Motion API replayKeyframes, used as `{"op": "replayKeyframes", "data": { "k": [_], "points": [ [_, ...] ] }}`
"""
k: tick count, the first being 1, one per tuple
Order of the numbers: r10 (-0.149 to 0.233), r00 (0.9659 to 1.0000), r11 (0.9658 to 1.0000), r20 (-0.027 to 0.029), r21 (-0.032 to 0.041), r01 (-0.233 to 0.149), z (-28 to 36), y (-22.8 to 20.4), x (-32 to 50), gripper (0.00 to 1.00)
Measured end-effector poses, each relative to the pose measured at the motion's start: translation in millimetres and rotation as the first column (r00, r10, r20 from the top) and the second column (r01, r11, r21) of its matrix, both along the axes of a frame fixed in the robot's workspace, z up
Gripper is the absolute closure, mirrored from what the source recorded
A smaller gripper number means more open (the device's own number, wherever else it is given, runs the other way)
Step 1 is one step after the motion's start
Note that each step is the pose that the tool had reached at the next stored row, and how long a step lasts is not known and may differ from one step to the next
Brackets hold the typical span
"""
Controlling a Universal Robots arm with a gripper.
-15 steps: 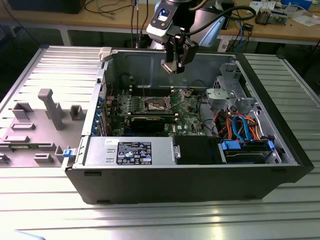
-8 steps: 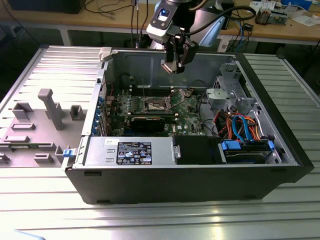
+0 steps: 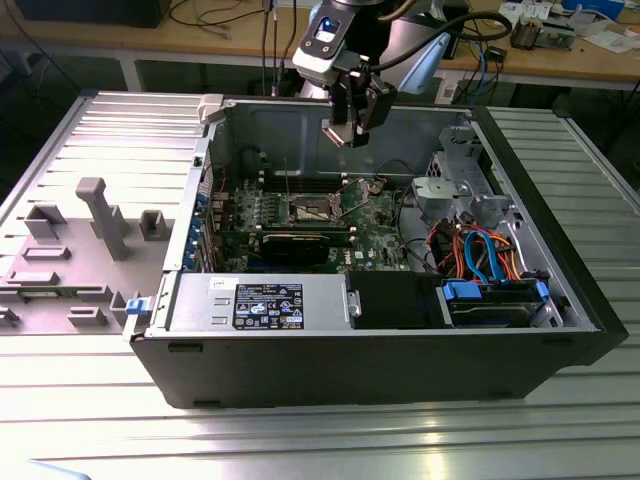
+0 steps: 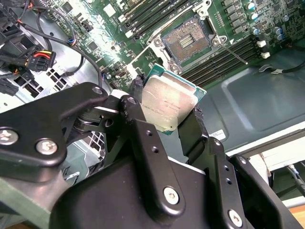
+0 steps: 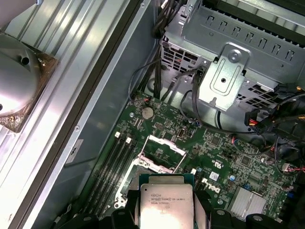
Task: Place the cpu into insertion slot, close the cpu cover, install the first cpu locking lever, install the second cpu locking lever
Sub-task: 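Place the cpu into insertion slot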
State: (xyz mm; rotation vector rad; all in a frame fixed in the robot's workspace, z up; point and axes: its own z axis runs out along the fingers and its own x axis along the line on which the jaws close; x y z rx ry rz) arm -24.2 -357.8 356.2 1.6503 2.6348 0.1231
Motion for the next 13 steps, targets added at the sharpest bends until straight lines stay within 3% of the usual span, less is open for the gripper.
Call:
{"op": "replayKeyframes", "data": {
  "k": [2,3,4,6,13],
  "points": [
    [-0.018,0.9998,0.9998,0.0000,0.0001,0.018,-0.4,0.0,-0.1,0.46],
    [-0.068,0.9977,0.9977,-0.0001,-0.0001,0.068,-1.1,0.0,-0.1,0.46],
    [-0.107,0.9943,0.9943,-0.0001,-0.0001,0.107,-2.0,0.0,-0.1,0.46],
    [-0.186,0.9826,0.9826,-0.0001,-0.0001,0.186,-4.0,0.0,-0.1,0.46],
    [-0.221,0.9752,0.9752,-0.0001,0.0000,0.221,-4.8,0.0,-0.1,0.46]
  ]
}}
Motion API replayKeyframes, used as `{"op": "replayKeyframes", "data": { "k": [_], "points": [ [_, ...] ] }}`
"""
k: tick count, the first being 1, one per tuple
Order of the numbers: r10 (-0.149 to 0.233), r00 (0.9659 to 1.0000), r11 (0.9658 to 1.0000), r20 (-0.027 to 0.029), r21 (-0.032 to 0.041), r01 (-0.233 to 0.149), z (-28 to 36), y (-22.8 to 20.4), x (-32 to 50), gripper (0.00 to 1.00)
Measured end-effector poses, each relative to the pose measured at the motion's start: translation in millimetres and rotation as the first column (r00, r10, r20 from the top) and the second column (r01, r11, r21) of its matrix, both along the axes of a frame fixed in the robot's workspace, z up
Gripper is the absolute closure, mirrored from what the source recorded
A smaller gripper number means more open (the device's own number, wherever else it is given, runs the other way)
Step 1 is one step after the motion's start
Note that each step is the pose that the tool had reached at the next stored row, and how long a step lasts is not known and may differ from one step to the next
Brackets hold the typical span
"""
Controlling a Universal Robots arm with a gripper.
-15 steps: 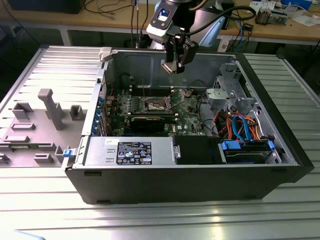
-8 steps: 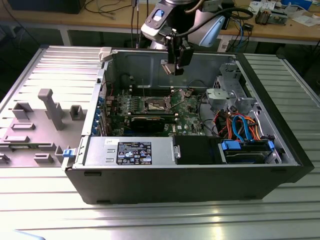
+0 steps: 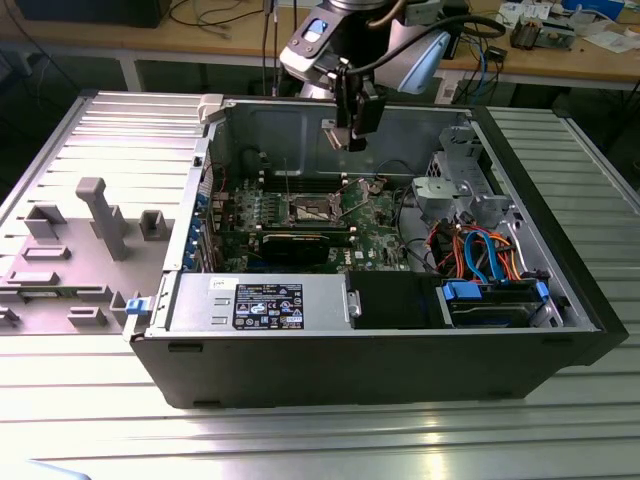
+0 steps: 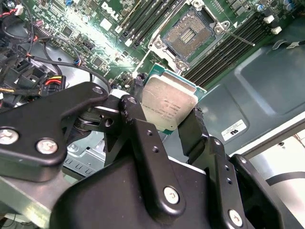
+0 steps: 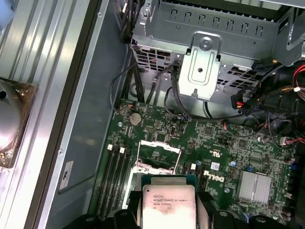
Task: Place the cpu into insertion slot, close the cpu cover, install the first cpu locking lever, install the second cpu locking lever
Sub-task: 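Place the cpu into insertion slot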
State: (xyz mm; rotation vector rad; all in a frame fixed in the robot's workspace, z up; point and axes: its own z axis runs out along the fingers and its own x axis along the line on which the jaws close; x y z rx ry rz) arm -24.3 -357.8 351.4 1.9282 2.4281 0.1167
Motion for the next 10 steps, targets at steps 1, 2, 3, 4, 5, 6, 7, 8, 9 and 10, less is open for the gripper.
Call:
{"op": "replayKeyframes", "data": {
  "k": [1,2,3,4,5,6,7,8,9,10],
  "points": [
    [-0.003,1.0000,1.0000,0.0000,0.0000,0.003,-0.1,0.0,0.0,0.46],
    [-0.006,1.0000,1.0000,0.0001,0.0000,0.006,-0.1,0.0,0.0,0.46],
    [-0.010,0.9999,0.9999,0.0000,0.0000,0.010,-0.2,0.0,0.0,0.46],
    [-0.013,0.9999,0.9999,0.0000,0.0000,0.013,-0.3,0.0,0.0,0.46],
    [-0.025,0.9997,0.9997,0.0001,0.0002,0.025,-0.8,0.1,0.0,0.46],
    [-0.036,0.9994,0.9994,0.0000,0.0000,0.036,-0.9,0.0,0.0,0.46],
    [-0.045,0.9990,0.9990,0.0000,0.0000,0.045,-1.1,0.0,0.0,0.46],
    [-0.063,0.9980,0.9980,-0.0006,-0.0002,0.063,-1.7,0.0,0.0,0.46],
    [-0.082,0.9967,0.9967,-0.0025,-0.0003,0.082,-2.2,0.0,0.0,0.46],
    [-0.091,0.9958,0.9958,-0.0044,-0.0005,0.091,-2.4,0.0,-0.1,0.46]
  ]
}}
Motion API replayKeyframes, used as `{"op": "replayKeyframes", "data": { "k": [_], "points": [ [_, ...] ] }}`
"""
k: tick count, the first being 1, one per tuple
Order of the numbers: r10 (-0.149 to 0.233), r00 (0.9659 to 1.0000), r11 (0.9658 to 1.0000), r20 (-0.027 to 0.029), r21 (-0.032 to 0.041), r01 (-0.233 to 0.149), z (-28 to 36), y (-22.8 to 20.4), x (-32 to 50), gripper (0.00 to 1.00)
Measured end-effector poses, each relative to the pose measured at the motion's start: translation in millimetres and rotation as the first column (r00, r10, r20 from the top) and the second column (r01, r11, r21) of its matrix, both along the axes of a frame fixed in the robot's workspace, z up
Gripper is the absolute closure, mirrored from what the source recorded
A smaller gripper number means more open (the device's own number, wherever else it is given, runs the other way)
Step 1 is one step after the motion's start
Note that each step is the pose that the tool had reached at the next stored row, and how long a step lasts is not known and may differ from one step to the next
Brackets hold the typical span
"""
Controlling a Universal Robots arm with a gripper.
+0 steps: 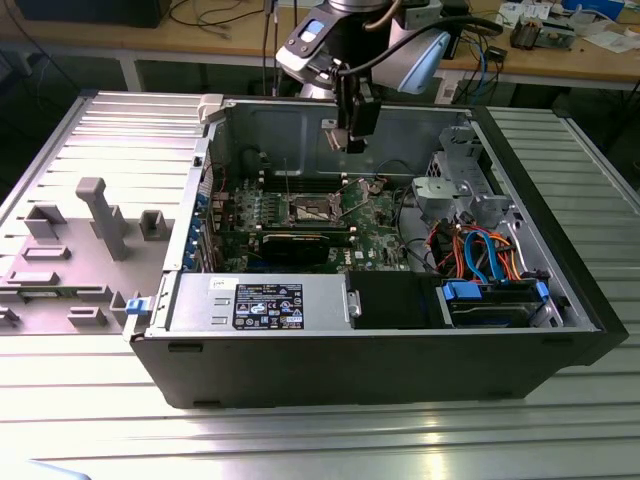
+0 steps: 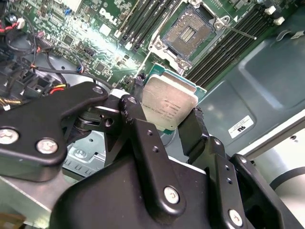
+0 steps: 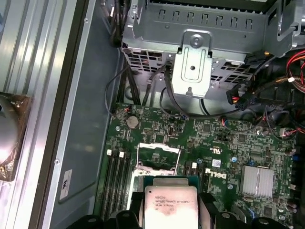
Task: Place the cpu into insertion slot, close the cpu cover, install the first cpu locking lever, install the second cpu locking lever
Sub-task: 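Place the cpu into insertion slot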
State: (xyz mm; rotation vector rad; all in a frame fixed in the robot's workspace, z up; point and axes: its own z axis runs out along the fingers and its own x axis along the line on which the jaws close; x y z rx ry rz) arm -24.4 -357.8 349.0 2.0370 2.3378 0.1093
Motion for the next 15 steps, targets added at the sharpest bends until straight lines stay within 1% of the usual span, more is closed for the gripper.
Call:
{"op": "replayKeyframes", "data": {
  "k": [4,8,11,12,15],
  "points": [
    [-0.004,1.0000,1.0000,-0.0016,0.0000,0.004,-0.1,0.0,-0.5,0.46],
    [-0.004,1.0000,1.0000,-0.0016,-0.0005,0.004,-0.9,0.1,-0.5,0.46],
    [-0.026,0.9996,0.9996,-0.0018,-0.0026,0.026,-3.6,0.0,-0.7,0.46],
    [-0.041,0.9991,0.9991,-0.0017,-0.0026,0.041,-4.8,0.0,-0.7,0.46],
    [-0.066,0.9978,0.9978,-0.0018,-0.0027,0.066,-7.4,0.0,-1.6,0.46]
  ]
}}
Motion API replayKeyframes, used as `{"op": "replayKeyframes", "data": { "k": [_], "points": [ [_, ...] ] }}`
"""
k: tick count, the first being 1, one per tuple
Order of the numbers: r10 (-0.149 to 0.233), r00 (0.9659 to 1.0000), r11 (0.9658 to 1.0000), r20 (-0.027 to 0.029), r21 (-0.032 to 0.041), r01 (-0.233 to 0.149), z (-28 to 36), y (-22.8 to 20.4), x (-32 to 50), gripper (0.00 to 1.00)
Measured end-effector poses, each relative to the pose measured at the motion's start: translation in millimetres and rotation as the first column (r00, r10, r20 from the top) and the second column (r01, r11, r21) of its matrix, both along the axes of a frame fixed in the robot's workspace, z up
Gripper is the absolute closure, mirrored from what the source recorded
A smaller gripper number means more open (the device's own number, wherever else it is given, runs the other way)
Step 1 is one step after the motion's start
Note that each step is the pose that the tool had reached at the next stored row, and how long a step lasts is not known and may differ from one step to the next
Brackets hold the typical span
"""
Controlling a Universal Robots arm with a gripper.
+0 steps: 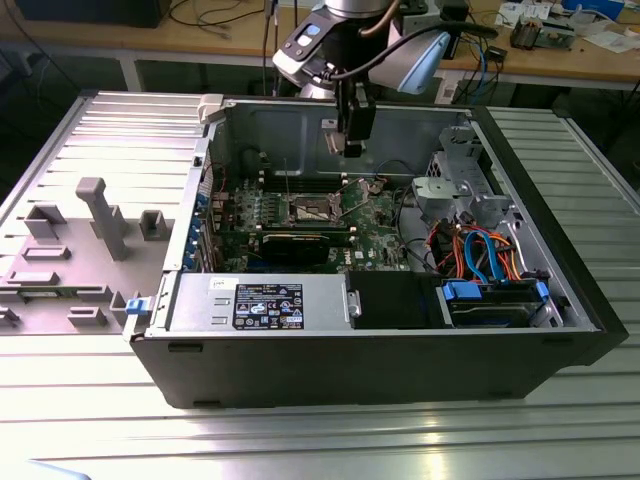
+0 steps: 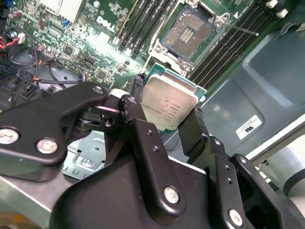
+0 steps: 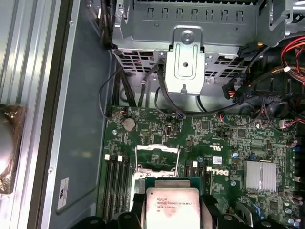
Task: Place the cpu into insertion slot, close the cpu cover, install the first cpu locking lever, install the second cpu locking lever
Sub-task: 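Place the cpu into insertion slot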
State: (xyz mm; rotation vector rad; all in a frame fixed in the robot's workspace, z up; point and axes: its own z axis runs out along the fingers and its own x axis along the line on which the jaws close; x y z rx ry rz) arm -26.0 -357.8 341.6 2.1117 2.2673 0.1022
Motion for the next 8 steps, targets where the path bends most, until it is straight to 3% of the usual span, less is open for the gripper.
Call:
{"op": "replayKeyframes", "data": {
  "k": [8],
  "points": [
    [-0.003,1.0000,1.0000,-0.0003,0.0000,0.003,-1.1,0.0,-0.9,0.46]
  ]
}}
